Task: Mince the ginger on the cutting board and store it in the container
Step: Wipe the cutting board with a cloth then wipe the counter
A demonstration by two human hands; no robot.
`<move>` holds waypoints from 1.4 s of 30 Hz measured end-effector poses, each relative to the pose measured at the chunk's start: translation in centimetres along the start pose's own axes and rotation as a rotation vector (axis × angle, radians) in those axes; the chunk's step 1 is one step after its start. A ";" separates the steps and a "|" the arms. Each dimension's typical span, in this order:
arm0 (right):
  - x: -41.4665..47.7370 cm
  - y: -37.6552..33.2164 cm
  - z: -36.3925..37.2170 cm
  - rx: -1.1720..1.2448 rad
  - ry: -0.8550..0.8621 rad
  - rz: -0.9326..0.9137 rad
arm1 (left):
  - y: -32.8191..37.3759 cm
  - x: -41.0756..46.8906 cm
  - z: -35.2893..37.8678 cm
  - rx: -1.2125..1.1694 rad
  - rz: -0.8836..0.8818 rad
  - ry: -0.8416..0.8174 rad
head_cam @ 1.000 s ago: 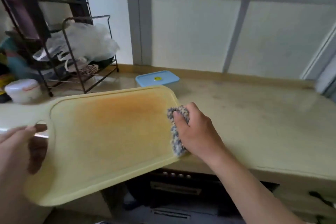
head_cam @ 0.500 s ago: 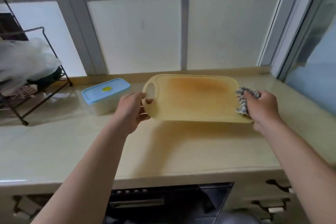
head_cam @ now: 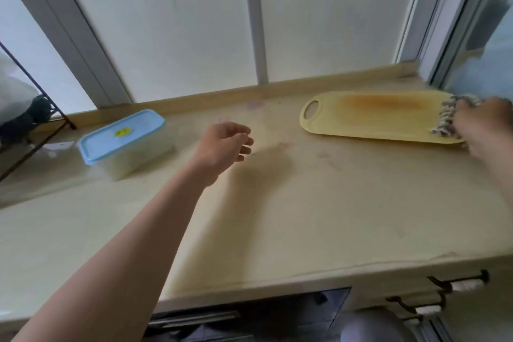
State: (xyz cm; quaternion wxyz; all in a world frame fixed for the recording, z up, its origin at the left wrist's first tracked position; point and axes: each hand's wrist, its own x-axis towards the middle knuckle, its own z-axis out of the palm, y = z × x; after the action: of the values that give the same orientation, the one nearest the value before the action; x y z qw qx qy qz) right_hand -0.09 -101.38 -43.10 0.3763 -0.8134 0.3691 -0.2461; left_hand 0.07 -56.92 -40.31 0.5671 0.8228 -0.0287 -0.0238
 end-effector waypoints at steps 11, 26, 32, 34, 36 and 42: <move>-15.7 -1.5 -1.1 -0.751 -0.223 -0.450 | -2.2 -2.7 -5.1 0.021 0.098 0.130; -44.7 -21.8 17.9 -0.319 -1.086 -0.995 | -6.9 -12.7 -19.5 -0.019 0.008 0.513; -37.0 -19.6 14.9 -0.194 -0.910 -0.864 | -10.3 -15.9 -21.8 -0.058 -0.047 0.550; -31.0 -18.5 12.8 -0.196 -0.653 -0.727 | -11.2 -16.6 -21.6 -0.080 -0.048 0.554; -25.7 -17.1 11.1 -0.234 -0.479 -0.617 | -11.7 -16.9 -21.5 -0.099 -0.033 0.573; -27.5 -14.1 13.8 -0.529 -0.507 -0.657 | -12.0 -16.6 -21.4 -0.183 -0.002 0.643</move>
State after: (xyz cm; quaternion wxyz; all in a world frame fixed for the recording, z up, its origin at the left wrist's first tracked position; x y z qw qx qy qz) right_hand -1.55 -67.60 -43.44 0.1372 -0.9888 0.0396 -0.0438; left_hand -14.74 -31.50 -43.76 0.6185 0.7340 0.1547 0.2341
